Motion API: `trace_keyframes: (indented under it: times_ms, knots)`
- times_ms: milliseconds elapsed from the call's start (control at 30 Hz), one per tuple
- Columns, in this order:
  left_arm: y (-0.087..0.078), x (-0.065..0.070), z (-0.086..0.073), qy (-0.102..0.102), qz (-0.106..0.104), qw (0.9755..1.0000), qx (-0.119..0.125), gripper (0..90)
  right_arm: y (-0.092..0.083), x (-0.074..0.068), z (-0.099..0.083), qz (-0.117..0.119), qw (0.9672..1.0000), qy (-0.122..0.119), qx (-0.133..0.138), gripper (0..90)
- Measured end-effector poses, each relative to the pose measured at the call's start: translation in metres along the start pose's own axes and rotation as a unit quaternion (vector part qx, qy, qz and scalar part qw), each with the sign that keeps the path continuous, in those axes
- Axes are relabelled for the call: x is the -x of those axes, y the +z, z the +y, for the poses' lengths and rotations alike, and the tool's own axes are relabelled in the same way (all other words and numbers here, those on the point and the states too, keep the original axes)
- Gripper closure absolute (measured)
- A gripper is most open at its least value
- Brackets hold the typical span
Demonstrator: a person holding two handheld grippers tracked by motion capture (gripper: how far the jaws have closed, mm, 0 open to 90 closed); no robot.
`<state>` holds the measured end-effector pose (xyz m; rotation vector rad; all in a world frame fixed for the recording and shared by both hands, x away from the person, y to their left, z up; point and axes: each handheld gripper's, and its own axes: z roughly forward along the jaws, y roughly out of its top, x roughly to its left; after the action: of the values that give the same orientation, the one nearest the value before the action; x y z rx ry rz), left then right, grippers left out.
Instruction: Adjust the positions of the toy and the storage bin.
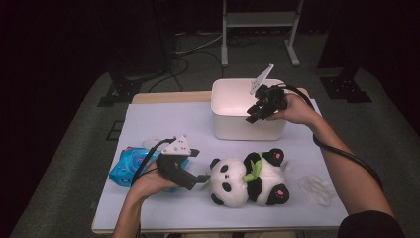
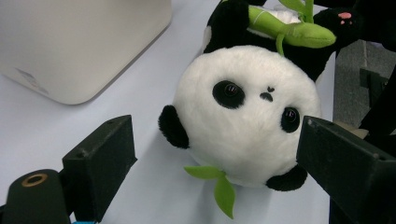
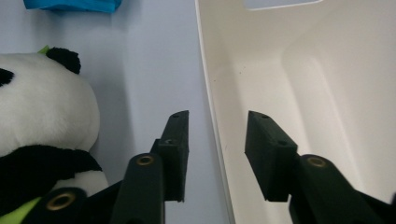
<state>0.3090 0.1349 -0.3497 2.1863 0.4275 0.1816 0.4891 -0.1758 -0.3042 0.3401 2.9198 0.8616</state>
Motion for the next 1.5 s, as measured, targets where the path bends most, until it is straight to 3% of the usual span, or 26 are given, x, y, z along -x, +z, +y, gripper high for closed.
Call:
trace_keyframes:
  times_ms: [467,867,1167,1500]
  knots:
    - [0.001,0.001,-0.001,0.002,-0.002,1.0000,-0.004,10.7,0.011,0.001,0.005,0.015,0.9996,0.000,-0.023,83.5]
    - [0.000,0.000,-0.001,-0.003,-0.004,1.0000,0.003,10.6,0.012,0.001,0.004,0.026,0.9995,-0.002,-0.016,84.7]
    - [0.002,0.001,0.000,-0.002,-0.008,1.0000,-0.001,10.6,0.012,-0.011,0.004,0.030,0.9993,-0.018,-0.016,85.7]
    - [0.005,-0.001,-0.001,-0.008,-0.016,0.9998,0.006,10.6,0.010,-0.025,0.000,0.038,0.9991,-0.013,-0.011,85.4]
